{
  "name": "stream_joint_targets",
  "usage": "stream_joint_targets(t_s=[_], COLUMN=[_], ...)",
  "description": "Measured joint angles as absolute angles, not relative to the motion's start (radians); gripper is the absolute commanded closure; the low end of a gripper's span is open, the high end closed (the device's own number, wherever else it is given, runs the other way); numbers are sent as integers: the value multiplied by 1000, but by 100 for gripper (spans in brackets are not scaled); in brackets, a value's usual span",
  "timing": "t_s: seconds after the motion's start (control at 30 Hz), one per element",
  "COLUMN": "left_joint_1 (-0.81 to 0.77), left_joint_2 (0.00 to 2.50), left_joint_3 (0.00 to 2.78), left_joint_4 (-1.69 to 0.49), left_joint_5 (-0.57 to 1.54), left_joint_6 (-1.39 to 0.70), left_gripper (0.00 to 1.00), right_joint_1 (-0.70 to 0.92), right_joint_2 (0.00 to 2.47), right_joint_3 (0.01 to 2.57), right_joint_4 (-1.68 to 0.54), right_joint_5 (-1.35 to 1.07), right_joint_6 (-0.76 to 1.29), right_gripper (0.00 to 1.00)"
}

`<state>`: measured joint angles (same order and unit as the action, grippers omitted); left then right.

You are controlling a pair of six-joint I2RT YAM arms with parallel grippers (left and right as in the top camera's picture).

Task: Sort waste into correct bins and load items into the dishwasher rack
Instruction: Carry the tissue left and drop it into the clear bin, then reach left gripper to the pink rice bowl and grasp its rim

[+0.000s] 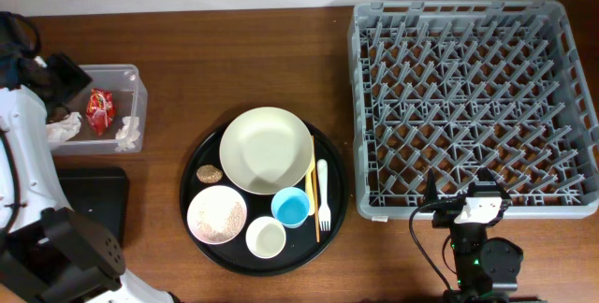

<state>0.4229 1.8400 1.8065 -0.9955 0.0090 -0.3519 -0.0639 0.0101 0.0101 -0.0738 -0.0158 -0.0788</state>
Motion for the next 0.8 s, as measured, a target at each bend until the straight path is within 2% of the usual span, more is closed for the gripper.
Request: stream_joint_targets(t_s=[0.03,0.1,0.13,0.3,0.37,0.43,0.47,0.63,0.73,0.8], left_joint_1=[413,378,360,258,220,173,131,-86,-178,-222], left_joint_2=[1838,1828,1819,1774,1774,1773,1773,1769,1771,1771], left_joint_3=[1806,1806,1806,1810,1809,1802,1789,1595,1452,1386], left_joint_4=[-1021,-1065,-1095,-1306,-1394,-1474,-1491,-1473,-1403,-1391], left_joint_5=[39,74,83,172,224,237,243,247,236,235], left_joint_6=[-352,-352,-349,-352,-351,-332,-315,-249,-239,-235], left_gripper=[33,20,1,1,11,32,37,83,99,99], right_joint_1=[-64,-64,-64,-64,-64,-64,-64,-64,-63,-63], right_joint_2=[10,10,10,10,10,10,10,10,11,11], right_joint_3=[10,10,10,10,10,10,10,10,10,10], right_joint_4=[-74,-73,-73,-73,-74,-74,-73,-74,-74,-74], right_joint_5=[-16,-16,-16,-16,-16,-16,-16,-16,-16,-16], right_joint_6=[-78,-78,-78,-78,-79,-78,-79,-79,-78,-79], right_gripper=[2,2,2,2,2,2,2,2,2,2])
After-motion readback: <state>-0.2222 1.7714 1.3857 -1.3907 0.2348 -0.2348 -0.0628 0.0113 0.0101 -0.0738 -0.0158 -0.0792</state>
